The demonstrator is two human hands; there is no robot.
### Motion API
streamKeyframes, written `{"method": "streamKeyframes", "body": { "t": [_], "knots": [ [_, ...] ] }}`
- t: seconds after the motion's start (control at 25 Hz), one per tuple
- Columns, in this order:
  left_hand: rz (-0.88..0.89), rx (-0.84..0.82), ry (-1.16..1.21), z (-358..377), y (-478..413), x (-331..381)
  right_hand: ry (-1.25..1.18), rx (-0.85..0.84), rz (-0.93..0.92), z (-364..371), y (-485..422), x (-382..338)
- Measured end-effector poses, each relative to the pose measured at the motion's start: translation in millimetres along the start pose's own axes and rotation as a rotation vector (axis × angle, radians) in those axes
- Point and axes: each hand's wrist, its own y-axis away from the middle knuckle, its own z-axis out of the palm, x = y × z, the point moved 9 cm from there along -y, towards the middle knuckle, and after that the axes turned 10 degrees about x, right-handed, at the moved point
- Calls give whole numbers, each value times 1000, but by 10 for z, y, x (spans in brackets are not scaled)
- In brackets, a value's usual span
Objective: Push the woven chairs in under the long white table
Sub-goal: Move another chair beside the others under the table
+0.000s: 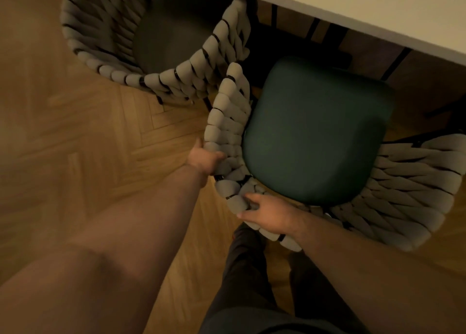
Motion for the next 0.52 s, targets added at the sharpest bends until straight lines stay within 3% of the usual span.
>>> {"method": "streamKeyframes", "body": {
  "t": [0.12,0.32,0.52],
  "knots": [
    [-97,76,50,32,-9,-96,7,-3,-30,63,-101,-85],
    [18,108,183,59,48,165,172,11,-88,-17,15,119],
    [183,116,129,46,-46,799,181,137,-118,-181,43,286]
  ]
}}
